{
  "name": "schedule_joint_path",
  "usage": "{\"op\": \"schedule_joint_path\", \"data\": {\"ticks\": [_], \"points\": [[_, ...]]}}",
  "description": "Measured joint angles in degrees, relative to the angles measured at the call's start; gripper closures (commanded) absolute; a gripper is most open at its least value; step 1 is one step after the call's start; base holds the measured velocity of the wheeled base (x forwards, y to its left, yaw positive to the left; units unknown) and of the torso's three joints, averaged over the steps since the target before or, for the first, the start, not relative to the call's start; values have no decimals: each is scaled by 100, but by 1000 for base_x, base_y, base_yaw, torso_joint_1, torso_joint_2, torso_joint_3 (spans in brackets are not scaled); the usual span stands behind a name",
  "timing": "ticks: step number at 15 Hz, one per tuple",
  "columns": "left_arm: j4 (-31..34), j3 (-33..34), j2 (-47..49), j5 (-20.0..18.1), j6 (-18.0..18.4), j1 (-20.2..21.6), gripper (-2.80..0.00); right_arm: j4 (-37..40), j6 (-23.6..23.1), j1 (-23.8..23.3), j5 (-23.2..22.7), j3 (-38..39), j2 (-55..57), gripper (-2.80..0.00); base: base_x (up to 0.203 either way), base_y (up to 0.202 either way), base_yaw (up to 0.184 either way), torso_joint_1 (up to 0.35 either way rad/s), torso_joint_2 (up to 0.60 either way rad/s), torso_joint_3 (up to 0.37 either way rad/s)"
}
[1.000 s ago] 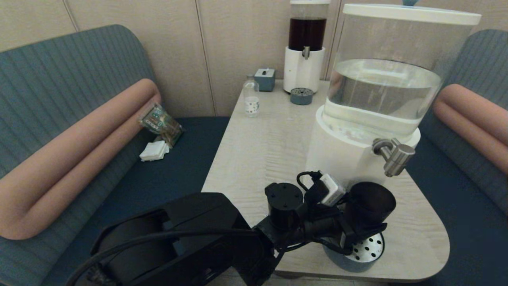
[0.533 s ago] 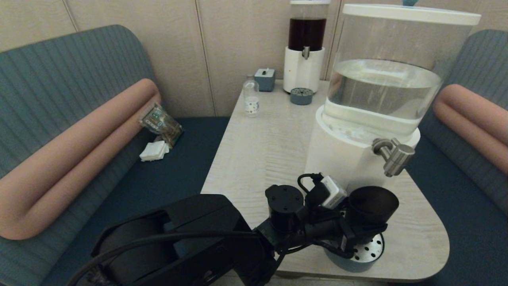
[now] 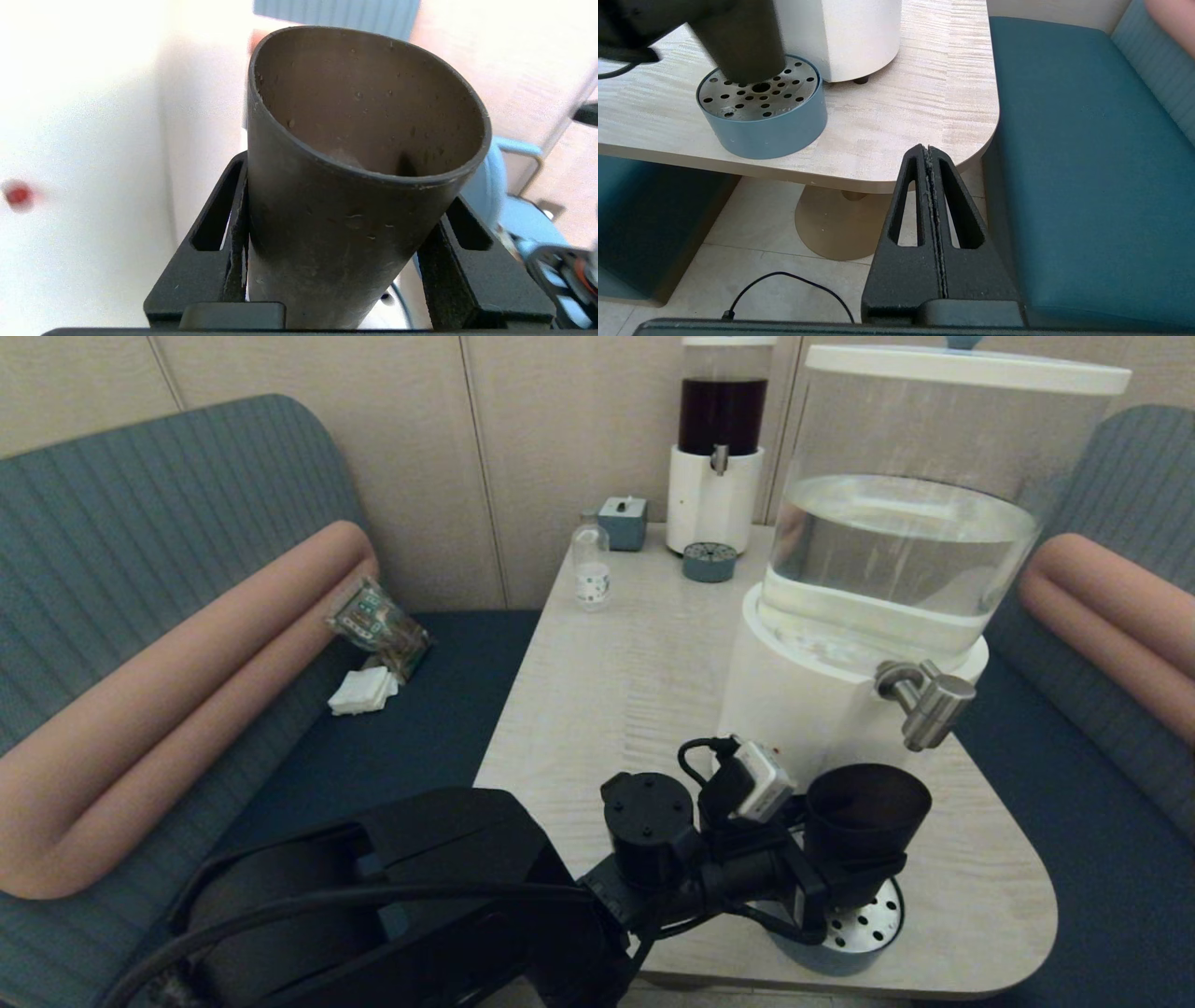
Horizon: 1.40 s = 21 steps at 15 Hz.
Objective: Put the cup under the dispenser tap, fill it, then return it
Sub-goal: Place the cup next to the water dispenser
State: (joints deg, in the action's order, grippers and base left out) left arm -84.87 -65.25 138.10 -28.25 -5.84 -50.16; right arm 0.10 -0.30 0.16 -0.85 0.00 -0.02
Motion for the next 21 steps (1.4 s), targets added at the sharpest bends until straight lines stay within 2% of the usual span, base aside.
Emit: {"op": "schedule_joint_path", "data": {"ticks": [7,10,13,17,19,21], "points": [[-71,1195,-728,41,-29,303,0,0,0,0,0,0,0,0,0,0,0,0,0,0],[-68,1582,-1021,52,-40,703,0,-2,0,0,0,0,0,0,0,0,0,0,0,0],[-61,1744,-1218,38,-46,1308,0,0,0,0,0,0,0,0,0,0,0,0,0,0],[-66,1539,-1183,-15,-46,2370,0,-2,1,2,0,0,0,0,0,0,0,0,0,0],[-71,1120,-971,-26,-49,2823,0,0,0,2,0,0,0,0,0,0,0,0,0,0],[-92,605,-692,-13,-104,3107,0,-2,0,0,0,0,0,0,0,0,0,0,0,0]]}}
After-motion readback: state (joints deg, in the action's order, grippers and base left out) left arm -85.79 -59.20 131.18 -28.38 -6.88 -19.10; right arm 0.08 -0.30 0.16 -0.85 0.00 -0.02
